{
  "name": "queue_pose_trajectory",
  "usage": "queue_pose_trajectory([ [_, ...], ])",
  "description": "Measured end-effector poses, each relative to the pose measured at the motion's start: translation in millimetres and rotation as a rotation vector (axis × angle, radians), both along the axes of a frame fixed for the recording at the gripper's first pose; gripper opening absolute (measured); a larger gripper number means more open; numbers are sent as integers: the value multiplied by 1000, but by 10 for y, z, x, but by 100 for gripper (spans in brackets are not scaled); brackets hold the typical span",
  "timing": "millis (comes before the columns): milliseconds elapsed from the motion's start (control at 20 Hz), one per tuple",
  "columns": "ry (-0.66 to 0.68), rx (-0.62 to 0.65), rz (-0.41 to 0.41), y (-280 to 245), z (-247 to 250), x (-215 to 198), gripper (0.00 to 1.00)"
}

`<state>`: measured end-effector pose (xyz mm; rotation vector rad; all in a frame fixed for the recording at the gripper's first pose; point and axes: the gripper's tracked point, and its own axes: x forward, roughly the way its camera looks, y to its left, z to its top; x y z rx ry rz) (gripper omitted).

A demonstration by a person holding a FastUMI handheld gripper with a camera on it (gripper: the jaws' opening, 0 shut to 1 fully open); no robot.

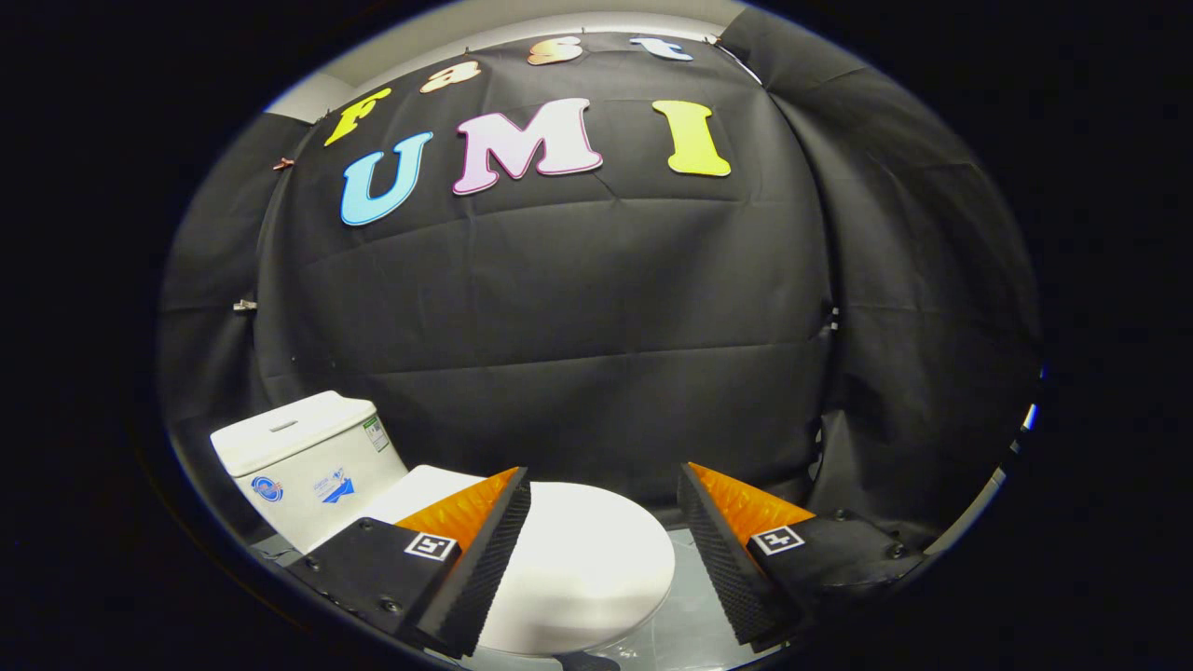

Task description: Open the toilet lid.

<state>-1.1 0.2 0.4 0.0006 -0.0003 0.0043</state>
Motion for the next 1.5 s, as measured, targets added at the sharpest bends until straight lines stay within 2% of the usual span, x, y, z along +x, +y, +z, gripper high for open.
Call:
queue_pose_trajectory([
  [900,8,-2,-5,-19,-5,-12,99],
  [1100,28,-21,-26,-195,34,-88,99],
  [1200,36,10,-16,-162,119,-96,99],
  [1500,48,-8,6,-182,211,-295,99],
])
